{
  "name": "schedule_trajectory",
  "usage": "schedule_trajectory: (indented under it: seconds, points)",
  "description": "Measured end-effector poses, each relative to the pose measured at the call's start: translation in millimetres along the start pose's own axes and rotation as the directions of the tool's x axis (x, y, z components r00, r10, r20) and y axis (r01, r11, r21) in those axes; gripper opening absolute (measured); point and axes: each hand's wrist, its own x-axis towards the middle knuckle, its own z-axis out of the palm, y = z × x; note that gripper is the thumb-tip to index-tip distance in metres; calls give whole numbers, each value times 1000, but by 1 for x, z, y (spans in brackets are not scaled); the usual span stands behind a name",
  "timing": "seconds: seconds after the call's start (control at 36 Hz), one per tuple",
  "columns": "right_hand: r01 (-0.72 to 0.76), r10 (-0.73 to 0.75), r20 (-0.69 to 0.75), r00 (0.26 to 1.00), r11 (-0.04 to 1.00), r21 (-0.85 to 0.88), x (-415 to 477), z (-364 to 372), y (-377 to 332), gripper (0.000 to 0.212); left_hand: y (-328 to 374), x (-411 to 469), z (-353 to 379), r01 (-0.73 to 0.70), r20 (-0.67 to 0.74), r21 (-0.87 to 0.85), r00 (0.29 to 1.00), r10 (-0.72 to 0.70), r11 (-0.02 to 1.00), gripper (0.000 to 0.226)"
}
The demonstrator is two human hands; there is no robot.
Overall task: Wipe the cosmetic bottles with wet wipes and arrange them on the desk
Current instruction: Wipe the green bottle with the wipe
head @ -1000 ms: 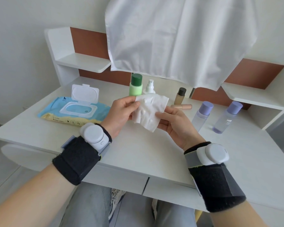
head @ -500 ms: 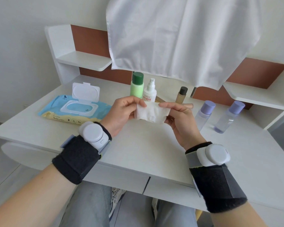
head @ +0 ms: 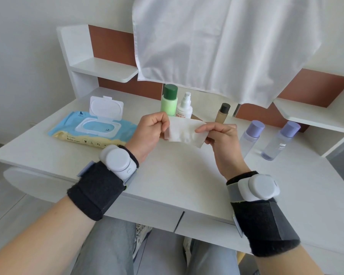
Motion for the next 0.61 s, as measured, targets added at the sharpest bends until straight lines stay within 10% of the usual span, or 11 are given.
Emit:
schedule_trajectory:
  seconds: [0.61]
  points:
    - [16,-18,87,996,1000,26,-3,1,-5,14,9,-6,0,-42,11,1,999,42,999,17]
